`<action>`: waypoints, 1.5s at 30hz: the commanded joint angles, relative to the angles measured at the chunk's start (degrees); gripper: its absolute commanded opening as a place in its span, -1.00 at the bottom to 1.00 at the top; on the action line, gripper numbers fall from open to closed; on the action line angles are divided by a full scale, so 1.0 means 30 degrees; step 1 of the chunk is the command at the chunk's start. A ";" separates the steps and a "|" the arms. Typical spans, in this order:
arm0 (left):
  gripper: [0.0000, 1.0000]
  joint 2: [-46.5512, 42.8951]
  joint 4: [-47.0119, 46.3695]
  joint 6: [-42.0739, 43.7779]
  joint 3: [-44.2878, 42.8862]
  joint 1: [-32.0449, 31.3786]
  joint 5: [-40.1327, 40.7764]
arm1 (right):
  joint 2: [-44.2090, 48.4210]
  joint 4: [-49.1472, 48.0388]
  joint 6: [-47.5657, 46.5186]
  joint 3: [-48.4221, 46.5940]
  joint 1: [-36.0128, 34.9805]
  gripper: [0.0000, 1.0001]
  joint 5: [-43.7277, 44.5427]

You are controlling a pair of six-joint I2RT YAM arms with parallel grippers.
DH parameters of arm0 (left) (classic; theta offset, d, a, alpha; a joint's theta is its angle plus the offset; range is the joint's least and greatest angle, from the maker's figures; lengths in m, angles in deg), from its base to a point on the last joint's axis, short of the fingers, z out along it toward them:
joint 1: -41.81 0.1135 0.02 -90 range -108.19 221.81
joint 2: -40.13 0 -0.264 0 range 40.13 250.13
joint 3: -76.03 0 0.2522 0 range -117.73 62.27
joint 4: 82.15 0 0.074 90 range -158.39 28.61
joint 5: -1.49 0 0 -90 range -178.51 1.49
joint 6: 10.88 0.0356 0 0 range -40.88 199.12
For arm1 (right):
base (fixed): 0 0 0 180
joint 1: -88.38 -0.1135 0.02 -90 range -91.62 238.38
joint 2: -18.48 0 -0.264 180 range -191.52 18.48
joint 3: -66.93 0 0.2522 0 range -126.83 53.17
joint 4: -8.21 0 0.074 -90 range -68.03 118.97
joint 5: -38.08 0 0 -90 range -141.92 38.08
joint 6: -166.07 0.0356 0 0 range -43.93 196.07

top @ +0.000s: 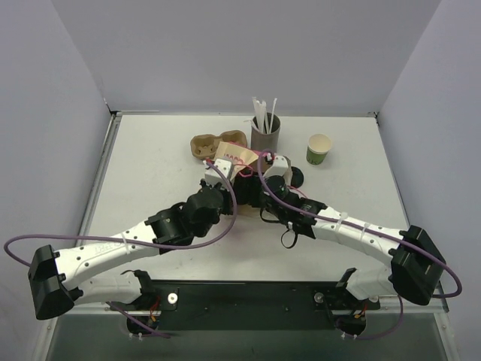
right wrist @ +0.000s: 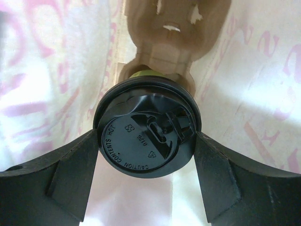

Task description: Pack the takeout coffee

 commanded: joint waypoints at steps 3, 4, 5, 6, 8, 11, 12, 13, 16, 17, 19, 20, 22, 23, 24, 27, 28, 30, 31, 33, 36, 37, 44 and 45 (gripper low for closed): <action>-1.00 -0.0249 0.2547 -0.3330 -0.1038 0.2087 -0.4167 | -0.0538 0.1579 -0.2346 -0.2772 -0.0979 -0.03 0.1671; -1.00 -0.0336 0.2697 -0.3567 -0.1185 0.2263 -0.4432 | -0.0714 0.1872 -0.2580 -0.3010 -0.1066 -0.03 0.1700; -1.00 -0.0366 0.2756 -0.3743 -0.1245 0.2700 -0.5044 | -0.1035 0.2223 -0.2727 -0.3244 -0.1241 -0.03 0.1729; -1.00 -0.0424 0.2757 -0.4006 -0.1216 0.2907 -0.5340 | -0.1212 0.2342 -0.2758 -0.3508 -0.1301 -0.03 0.1788; -1.00 -0.0629 0.2844 -0.4242 -0.1129 0.3404 -0.5897 | -0.1854 0.2808 -0.2904 -0.3918 -0.1389 -0.03 0.1788; -1.00 -0.1009 0.2787 -0.4244 -0.0983 0.3524 -0.6250 | -0.2762 0.3163 -0.3196 -0.4564 -0.1652 -0.04 0.1962; -1.00 -0.1097 0.2467 -0.4214 -0.0750 0.3582 -0.6686 | -0.2883 0.3135 -0.3226 -0.4652 -0.1798 -0.05 0.2138; -1.00 -0.1272 0.2377 -0.4214 -0.0631 0.3641 -0.7038 | -0.3058 0.3106 -0.3256 -0.4624 -0.1828 -0.05 0.2198; -1.00 -0.1390 0.2171 -0.4067 -0.0367 0.3759 -0.8212 | -0.3526 0.2579 -0.3256 -0.4507 -0.1917 -0.05 0.2402; -1.00 -0.1420 0.2200 -0.4096 -0.0279 0.3759 -0.8272 | -0.3586 0.2230 -0.3314 -0.4448 -0.1917 -0.05 0.2461; -1.00 -0.1595 0.2405 -0.4243 -0.0133 0.3846 -0.8156 | -0.3849 0.2051 -0.3490 -0.4564 -0.1917 -0.05 0.2783; -1.00 -0.1654 0.2376 -0.4243 -0.0074 0.3876 -0.8184 | -0.4170 0.1819 -0.3635 -0.4710 -0.1917 -0.05 0.2813; -1.00 -0.1713 0.2609 -0.4534 0.0014 0.4108 -0.8214 | -0.4667 0.1642 -0.3870 -0.4974 -0.1917 -0.05 0.2582; -1.00 -0.1743 0.2727 -0.5058 -0.0015 0.4255 -0.8243 | -0.4874 0.1698 -0.3987 -0.5439 -0.1917 -0.05 0.2492; -1.00 -0.1772 0.2873 -0.5324 0.0014 0.4402 -0.8272 | -0.5108 0.1844 -0.4191 -0.5763 -0.1946 -0.05 0.2433; -1.00 -0.1860 0.3311 -0.6115 0.0044 0.4871 -0.8185 | -0.6103 0.2868 -0.4485 -0.7165 -0.1888 -0.05 0.2083; -1.00 -0.1802 0.3546 -0.6350 -0.0101 0.5162 -0.8098 | -0.6599 0.3480 -0.4660 -0.7578 -0.1916 -0.05 0.2023; -1.00 -0.1656 0.4130 -0.6849 -0.0248 0.5486 -0.8184 | -0.7100 0.4215 -0.4691 -0.8601 -0.1916 -0.05 0.1760; -1.00 -0.1597 0.4337 -0.7024 -0.0336 0.5632 -0.8185 | -0.7596 0.4828 -0.4837 -0.8956 -0.1888 -0.05 0.1556; -1.00 -0.1306 0.5269 -0.7522 -0.0775 0.6159 -0.8185 | -0.8154 0.5767 -0.4809 -0.9834 -0.1917 -0.06 0.1261; -1.00 -0.0837 0.6592 -0.7817 -0.1682 0.6804 -0.8126 | -0.8975 0.7262 -0.4984 -1.1066 -0.1887 -0.06 0.0852; -1.00 -0.0748 0.6827 -0.7846 -0.1859 0.6980 -0.8068 | -0.9413 0.7874 -0.5042 -1.1707 -0.1887 -0.06 0.0706; -0.79 0.0190 0.9490 -0.7965 -0.3470 0.8240 -0.7600 | -1.1991 1.0776 -0.5482 -1.5044 -0.1653 -0.06 -0.0554; -0.74 0.0365 0.9727 -0.7935 -0.3646 0.8357 -0.7454 | -1.2314 1.1158 -0.5599 -1.5459 -0.1595 -0.06 -0.0701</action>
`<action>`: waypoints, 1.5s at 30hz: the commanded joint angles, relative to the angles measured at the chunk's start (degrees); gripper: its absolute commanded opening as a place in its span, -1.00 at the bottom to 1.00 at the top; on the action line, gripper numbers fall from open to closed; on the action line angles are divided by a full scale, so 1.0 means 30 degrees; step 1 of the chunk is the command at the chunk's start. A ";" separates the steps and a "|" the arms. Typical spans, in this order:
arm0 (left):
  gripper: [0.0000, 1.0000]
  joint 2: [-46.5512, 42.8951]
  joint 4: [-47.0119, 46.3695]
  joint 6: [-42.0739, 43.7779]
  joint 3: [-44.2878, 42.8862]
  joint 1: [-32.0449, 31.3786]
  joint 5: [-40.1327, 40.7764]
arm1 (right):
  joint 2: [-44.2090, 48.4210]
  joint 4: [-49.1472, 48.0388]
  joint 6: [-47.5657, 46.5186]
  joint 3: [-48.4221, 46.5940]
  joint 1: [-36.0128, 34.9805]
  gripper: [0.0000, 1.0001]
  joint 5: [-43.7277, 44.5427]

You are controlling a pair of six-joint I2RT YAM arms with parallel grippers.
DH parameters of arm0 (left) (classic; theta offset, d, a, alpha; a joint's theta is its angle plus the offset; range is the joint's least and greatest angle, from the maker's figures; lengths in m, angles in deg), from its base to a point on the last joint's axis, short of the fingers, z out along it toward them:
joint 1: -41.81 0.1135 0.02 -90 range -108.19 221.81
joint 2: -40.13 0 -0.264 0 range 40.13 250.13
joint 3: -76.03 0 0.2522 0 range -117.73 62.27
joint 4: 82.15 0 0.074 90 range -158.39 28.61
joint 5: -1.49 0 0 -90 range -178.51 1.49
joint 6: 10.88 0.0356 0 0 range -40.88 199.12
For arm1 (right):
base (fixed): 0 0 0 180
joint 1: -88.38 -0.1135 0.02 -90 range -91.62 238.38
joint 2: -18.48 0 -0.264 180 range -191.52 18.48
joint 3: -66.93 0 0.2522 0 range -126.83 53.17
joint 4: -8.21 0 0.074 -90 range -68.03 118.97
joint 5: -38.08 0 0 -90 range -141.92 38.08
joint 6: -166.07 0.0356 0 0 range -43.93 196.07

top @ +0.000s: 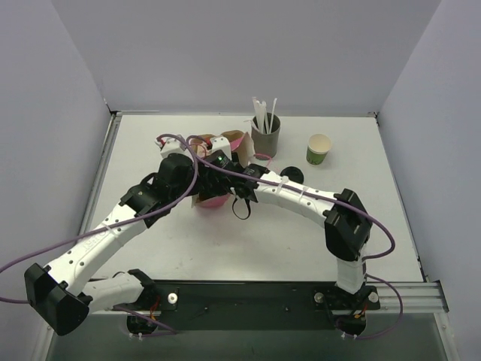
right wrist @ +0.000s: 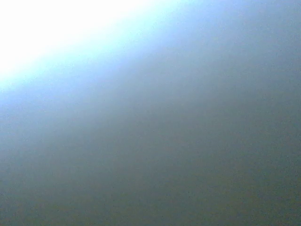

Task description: Pack the takeout coffee

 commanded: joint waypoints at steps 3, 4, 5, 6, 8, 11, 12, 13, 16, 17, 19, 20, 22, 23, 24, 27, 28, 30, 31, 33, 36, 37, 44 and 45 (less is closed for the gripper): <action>-0.71 0.0665 0.2788 -0.0233 -0.1675 0.0433 -0.1447 | -0.3141 0.3326 -0.0296 -0.3428 0.0264 -0.05 -0.2723; -0.66 0.0694 0.2904 -0.0144 -0.1908 0.0550 -0.1214 | -0.3666 0.4084 -0.0384 -0.3988 0.0265 -0.06 -0.2870; -0.62 0.0724 0.3051 0.0031 -0.2084 0.0609 -0.0719 | -0.3932 0.4468 -0.0472 -0.4458 0.0294 -0.06 -0.3133; -0.61 0.0782 0.3081 0.0236 -0.2173 0.0639 -0.0511 | -0.4167 0.4791 -0.0560 -0.5361 0.0323 -0.06 -0.3222; -0.52 0.0841 0.3372 0.0471 -0.2552 0.0726 0.0335 | -0.4724 0.5671 -0.0795 -0.6070 0.0382 -0.06 -0.3456; -0.43 0.0958 0.3695 0.0676 -0.2905 0.0843 0.1391 | -0.5514 0.6842 -0.1144 -0.7680 0.0499 -0.06 -0.3808; -0.40 0.0900 0.3726 0.0677 -0.2964 0.0902 0.2063 | -0.5836 0.7280 -0.1263 -0.8207 0.0499 -0.06 -0.3954; -0.35 0.0871 0.3726 0.0648 -0.2994 0.0932 0.2446 | -0.6303 0.7981 -0.1351 -0.8995 0.0470 -0.06 -0.4043; -0.29 0.0812 0.3171 0.1115 -0.2965 0.1195 0.3239 | -0.7007 0.8923 -0.1586 -0.9965 0.0470 -0.06 -0.4365; -0.25 0.0870 0.2995 0.1262 -0.2994 0.1283 0.3328 | -0.7214 0.9186 -0.1615 -1.0202 0.0470 -0.06 -0.4395; -0.22 0.1075 0.2644 0.1525 -0.3140 0.1575 0.3446 | -0.7565 0.9744 -0.1674 -1.0526 0.0470 -0.06 -0.4512; -0.20 0.1191 0.2497 0.1643 -0.3199 0.1634 0.3591 | -0.7712 0.9949 -0.1703 -1.0933 0.0470 -0.05 -0.4541; -0.20 0.1368 0.2496 0.1789 -0.3375 0.1664 0.3855 | -0.8208 1.0797 -0.1879 -1.1462 0.0441 -0.06 -0.4484; -0.20 0.1397 0.2437 0.1964 -0.3404 0.1664 0.4001 | -0.8415 1.1090 -0.1995 -1.2073 0.0441 -0.06 -0.4483; -0.20 0.1340 0.2437 0.1966 -0.3375 0.1664 0.4177 | -0.8736 1.1673 -0.2112 -1.2341 0.0441 -0.06 -0.4454; -0.20 0.1106 0.2174 0.1937 -0.3170 0.1752 0.4588 | -0.9060 1.2029 -0.2201 -1.2636 0.0412 -0.06 -0.4571; -0.20 0.1105 0.2057 0.2024 -0.3141 0.1810 0.4618 | -0.9178 1.2205 -0.2201 -1.2752 0.0353 -0.06 -0.4571; -0.21 0.1133 0.2027 0.2083 -0.3140 0.1811 0.4793 | -0.9615 1.2731 -0.2289 -1.3132 0.0294 -0.06 -0.4571; -0.21 0.1163 0.2143 0.2112 -0.3228 0.1811 0.4910 | -0.9734 1.2908 -0.2260 -1.3221 0.0294 -0.07 -0.4513; -0.22 0.1134 0.2057 0.2258 -0.3200 0.1840 0.5291 | -0.9939 1.3085 -0.2318 -1.3223 0.0265 -0.07 -0.4484; -0.27 0.1192 0.1851 0.2610 -0.3111 0.1840 0.5759 | -1.0377 1.3406 -0.2406 -1.3600 0.0148 -0.07 -0.4571; -0.35 0.1251 0.1822 0.2727 -0.3111 0.1840 0.5877 | -1.0496 1.3553 -0.2406 -1.3719 0.0119 -0.07 -0.4542; -0.83 0.1486 0.1646 0.3109 -0.3345 0.1869 0.6201 | -1.0731 1.4315 -0.2786 -1.3867 0.0001 -0.07 -0.4279; -0.91 0.1515 0.1646 0.3109 -0.3404 0.1898 0.6026 | -1.0760 1.4345 -0.2787 -1.3867 -0.0028 -0.08 -0.4162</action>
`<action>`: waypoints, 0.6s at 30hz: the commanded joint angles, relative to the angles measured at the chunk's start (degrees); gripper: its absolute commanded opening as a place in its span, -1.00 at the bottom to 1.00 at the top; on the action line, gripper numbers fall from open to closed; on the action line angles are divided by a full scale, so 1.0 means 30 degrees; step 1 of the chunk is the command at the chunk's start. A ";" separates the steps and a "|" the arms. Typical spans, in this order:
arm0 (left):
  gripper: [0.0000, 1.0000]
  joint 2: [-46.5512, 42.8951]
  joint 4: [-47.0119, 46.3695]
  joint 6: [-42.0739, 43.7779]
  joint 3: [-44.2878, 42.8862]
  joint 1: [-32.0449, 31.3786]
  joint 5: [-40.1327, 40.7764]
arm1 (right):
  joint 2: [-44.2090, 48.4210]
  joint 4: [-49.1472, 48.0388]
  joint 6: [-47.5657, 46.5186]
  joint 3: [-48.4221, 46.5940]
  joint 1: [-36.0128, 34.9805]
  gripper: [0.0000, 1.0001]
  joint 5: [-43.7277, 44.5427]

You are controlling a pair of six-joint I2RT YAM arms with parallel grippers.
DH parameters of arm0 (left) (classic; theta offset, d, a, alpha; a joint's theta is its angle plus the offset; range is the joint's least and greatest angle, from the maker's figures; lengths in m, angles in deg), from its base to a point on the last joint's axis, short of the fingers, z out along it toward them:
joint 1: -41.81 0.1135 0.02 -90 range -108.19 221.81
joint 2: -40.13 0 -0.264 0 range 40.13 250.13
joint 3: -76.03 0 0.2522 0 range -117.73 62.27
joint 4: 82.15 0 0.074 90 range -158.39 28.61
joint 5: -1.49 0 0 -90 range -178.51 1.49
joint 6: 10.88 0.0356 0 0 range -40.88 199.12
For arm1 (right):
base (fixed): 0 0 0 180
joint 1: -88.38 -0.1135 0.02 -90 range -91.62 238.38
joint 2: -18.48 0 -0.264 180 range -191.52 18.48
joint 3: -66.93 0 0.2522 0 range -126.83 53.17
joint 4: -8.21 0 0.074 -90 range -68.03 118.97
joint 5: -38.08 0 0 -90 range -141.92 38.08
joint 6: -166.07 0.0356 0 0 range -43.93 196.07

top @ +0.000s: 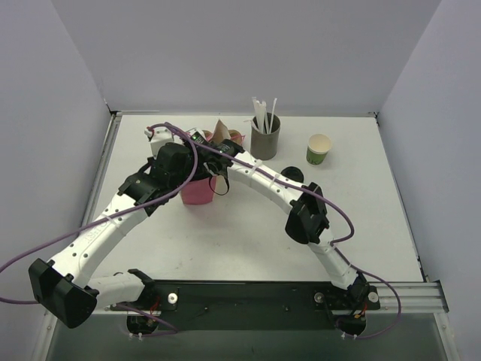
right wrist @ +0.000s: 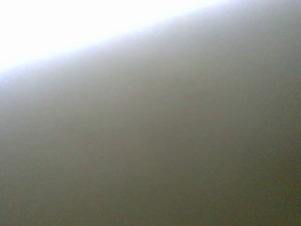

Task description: Pack the takeout coffee

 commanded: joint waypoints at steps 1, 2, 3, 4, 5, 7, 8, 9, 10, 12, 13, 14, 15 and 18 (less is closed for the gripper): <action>-0.97 0.0072 -0.1239 0.0508 -0.0956 0.0165 0.0154 | -0.2251 0.4400 -0.0405 0.0923 -0.0436 -0.08 -0.0686; -1.00 0.0130 -0.1210 0.0450 -0.0985 0.0165 -0.0053 | -0.2222 0.4401 -0.0434 0.0952 -0.0436 -0.08 -0.0570; -1.00 0.0160 -0.1181 0.0362 -0.0986 0.0165 -0.0287 | -0.2106 0.4372 -0.0405 0.0952 -0.0436 -0.06 -0.0510; -1.00 0.0160 -0.1036 0.0129 -0.0957 0.0165 -0.0551 | -0.2105 0.4343 -0.0405 0.0894 -0.0436 -0.03 -0.0336; -1.00 0.0160 -0.1005 0.0040 -0.0985 0.0165 -0.0727 | -0.2076 0.4313 -0.0405 0.0720 -0.0407 -0.01 -0.0305; -1.00 0.0131 -0.0830 -0.0165 -0.0927 0.0165 -0.0875 | -0.2046 0.4284 -0.0289 0.0543 -0.0349 0.02 0.0015; -1.00 0.0102 -0.0800 -0.0195 -0.0869 0.0165 -0.0905 | -0.2017 0.4226 -0.0172 0.0426 -0.0290 0.02 0.0018; -1.00 0.0102 -0.0742 -0.0195 -0.0869 0.0165 -0.0905 | -0.1901 0.4138 -0.0113 0.0309 -0.0203 0.07 -0.0011; -1.00 0.0073 -0.0625 -0.0253 -0.0927 0.0165 -0.0934 | -0.1784 0.4108 0.0091 0.0250 -0.0057 0.09 -0.0041; -1.00 0.0102 -0.0478 -0.0313 -0.1014 0.0165 -0.0905 | -0.1347 0.3816 0.0239 0.0162 0.0149 0.17 -0.0157; -1.00 0.0160 -0.0275 -0.0400 -0.1044 0.0165 -0.0934 | -0.1140 0.3641 0.0442 0.0161 0.0266 0.21 -0.0274; -1.00 0.0160 -0.0215 -0.0458 -0.1160 0.0165 -0.0934 | -0.0906 0.3378 0.0560 0.0132 0.0528 0.24 -0.0565; -1.00 0.0160 -0.0156 -0.0517 -0.1190 0.0165 -0.0992 | -0.0498 0.3259 0.0649 0.0045 0.0676 0.31 -0.0713; -1.00 0.0306 0.0253 -0.0780 -0.1541 0.0194 -0.1198 | 0.0264 0.3054 0.0942 -0.0190 0.1116 0.50 -0.1066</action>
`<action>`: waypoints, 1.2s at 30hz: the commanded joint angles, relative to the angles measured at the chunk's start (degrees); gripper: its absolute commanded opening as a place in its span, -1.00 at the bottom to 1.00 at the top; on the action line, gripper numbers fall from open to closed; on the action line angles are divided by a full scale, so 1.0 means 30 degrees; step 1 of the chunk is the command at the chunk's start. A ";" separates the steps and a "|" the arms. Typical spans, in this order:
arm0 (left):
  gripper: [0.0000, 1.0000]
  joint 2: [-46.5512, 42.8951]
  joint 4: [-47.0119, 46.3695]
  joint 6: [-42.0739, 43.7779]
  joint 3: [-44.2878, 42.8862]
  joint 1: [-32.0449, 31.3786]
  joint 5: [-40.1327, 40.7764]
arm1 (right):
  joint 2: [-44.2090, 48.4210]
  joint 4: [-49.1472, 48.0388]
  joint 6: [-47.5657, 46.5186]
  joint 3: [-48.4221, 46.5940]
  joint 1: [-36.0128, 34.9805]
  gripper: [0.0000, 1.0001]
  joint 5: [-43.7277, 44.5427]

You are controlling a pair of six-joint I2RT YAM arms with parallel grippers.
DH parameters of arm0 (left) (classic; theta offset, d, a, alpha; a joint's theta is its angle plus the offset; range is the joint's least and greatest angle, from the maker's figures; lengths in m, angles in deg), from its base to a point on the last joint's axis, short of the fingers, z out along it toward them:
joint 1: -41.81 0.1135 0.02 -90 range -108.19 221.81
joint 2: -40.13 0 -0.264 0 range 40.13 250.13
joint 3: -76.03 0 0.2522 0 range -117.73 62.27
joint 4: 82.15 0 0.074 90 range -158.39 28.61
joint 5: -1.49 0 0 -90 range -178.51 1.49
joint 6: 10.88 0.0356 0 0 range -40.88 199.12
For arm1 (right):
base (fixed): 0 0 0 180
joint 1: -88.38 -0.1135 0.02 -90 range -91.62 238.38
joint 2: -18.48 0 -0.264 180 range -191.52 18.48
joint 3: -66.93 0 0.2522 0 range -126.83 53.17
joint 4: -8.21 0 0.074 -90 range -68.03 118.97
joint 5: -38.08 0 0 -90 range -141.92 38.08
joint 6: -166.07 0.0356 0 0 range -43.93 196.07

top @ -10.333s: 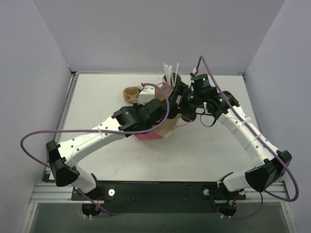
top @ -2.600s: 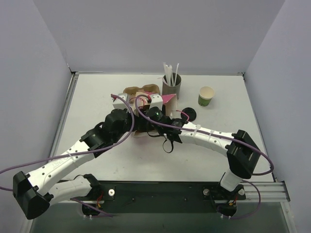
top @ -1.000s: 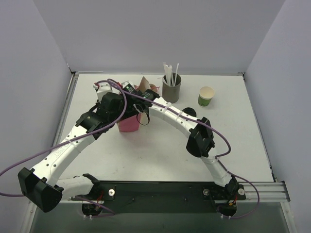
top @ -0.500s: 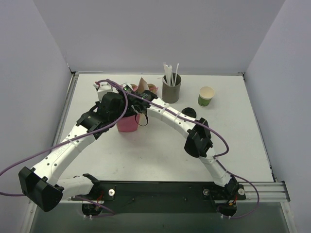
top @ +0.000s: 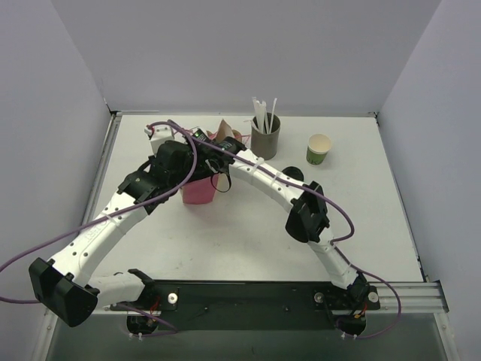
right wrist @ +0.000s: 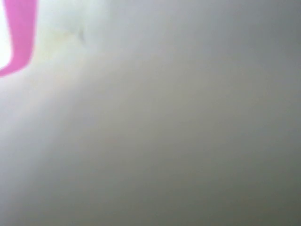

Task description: Pack the takeout coffee

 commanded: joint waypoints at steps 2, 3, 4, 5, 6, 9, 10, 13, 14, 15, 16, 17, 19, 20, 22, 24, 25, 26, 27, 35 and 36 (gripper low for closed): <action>-1.00 0.0255 0.0803 -0.0935 -0.1477 0.0165 -0.0644 | 0.0814 0.2630 0.0862 -0.0001 0.0949 0.60 -0.1435; -1.00 0.0256 0.0862 -0.0994 -0.1594 0.0165 -0.0906 | 0.0933 0.2631 0.0921 -0.0060 0.1095 0.66 -0.1847; -1.00 0.0227 0.1007 -0.1285 -0.1595 0.0194 -0.0967 | 0.1050 0.2602 0.1009 -0.0002 0.1125 0.69 -0.1997; -1.00 0.0256 0.1096 -0.1433 -0.1653 0.0194 -0.1026 | 0.1167 0.2659 0.1039 0.0027 0.1155 0.72 -0.2056; -1.00 0.0256 0.1155 -0.1579 -0.1653 0.0252 -0.1142 | 0.1430 0.2631 0.1039 0.0115 0.1155 0.76 -0.2028; -1.00 0.0373 0.1593 -0.2048 -0.1770 0.0282 -0.1524 | 0.1812 0.2777 0.0981 0.0262 0.1126 0.82 -0.2056; -1.00 0.0374 0.1711 -0.2282 -0.1742 0.0311 -0.1640 | 0.1900 0.2835 0.1010 0.0262 0.1126 0.83 -0.2057; -1.00 0.0344 0.1886 -0.2750 -0.1625 0.0340 -0.1700 | 0.2427 0.2982 0.1068 0.0291 0.1009 0.87 -0.2086; -1.00 0.0344 0.1888 -0.2840 -0.1595 0.0341 -0.1787 | 0.2660 0.3011 0.1039 0.0320 0.0980 0.88 -0.2057; -1.00 0.0344 0.2004 -0.2986 -0.1595 0.0341 -0.1817 | 0.2721 0.3040 0.1068 0.0350 0.0950 0.89 -0.2028; -1.00 0.0344 0.2034 -0.3045 -0.1537 0.0341 -0.1846 | 0.2837 0.3099 0.1126 0.0437 0.0863 0.90 -0.1969; -1.00 0.0315 0.1976 -0.3075 -0.1507 0.0341 -0.1934 | 0.3012 0.3128 0.1127 0.0438 0.0833 0.91 -0.1911; -1.00 0.0286 0.2092 -0.3221 -0.1477 0.0341 -0.1964 | 0.3247 0.3158 0.1243 0.0525 0.0833 0.91 -0.1881; -1.00 0.0228 0.2122 -0.3251 -0.1391 0.0370 -0.2022 | 0.3452 0.3187 0.1273 0.0584 0.0746 0.92 -0.1852; -1.00 0.0198 0.2180 -0.3338 -0.1303 0.0341 -0.2110 | 0.3599 0.3216 0.1302 0.0672 0.0716 0.92 -0.1852; -1.00 0.0052 0.2181 -0.3368 -0.1185 0.0341 -0.2197 | 0.3834 0.3217 0.1390 0.0760 0.0686 0.92 -0.1793; -1.00 0.0022 0.2210 -0.3368 -0.1156 0.0370 -0.2256 | 0.3922 0.3246 0.1449 0.0876 0.0686 0.92 -0.1793; -1.00 -0.0007 0.2268 -0.3368 -0.1155 0.0341 -0.2286 | 0.4096 0.3246 0.1507 0.0906 0.0715 0.92 -0.1793; -1.00 -0.0007 0.2385 -0.3426 -0.1126 0.0341 -0.2373 | 0.4214 0.3246 0.1566 0.0965 0.0716 0.92 -0.1764; -1.00 -0.0213 0.2152 -0.2783 -0.1126 0.0341 -0.2900 | 0.5151 0.3217 0.1947 0.0731 0.0686 0.93 -0.1881; -1.00 -0.0154 0.2122 -0.2608 -0.1213 0.0341 -0.2988 | 0.5211 0.3217 0.1947 0.0673 0.0686 0.93 -0.1852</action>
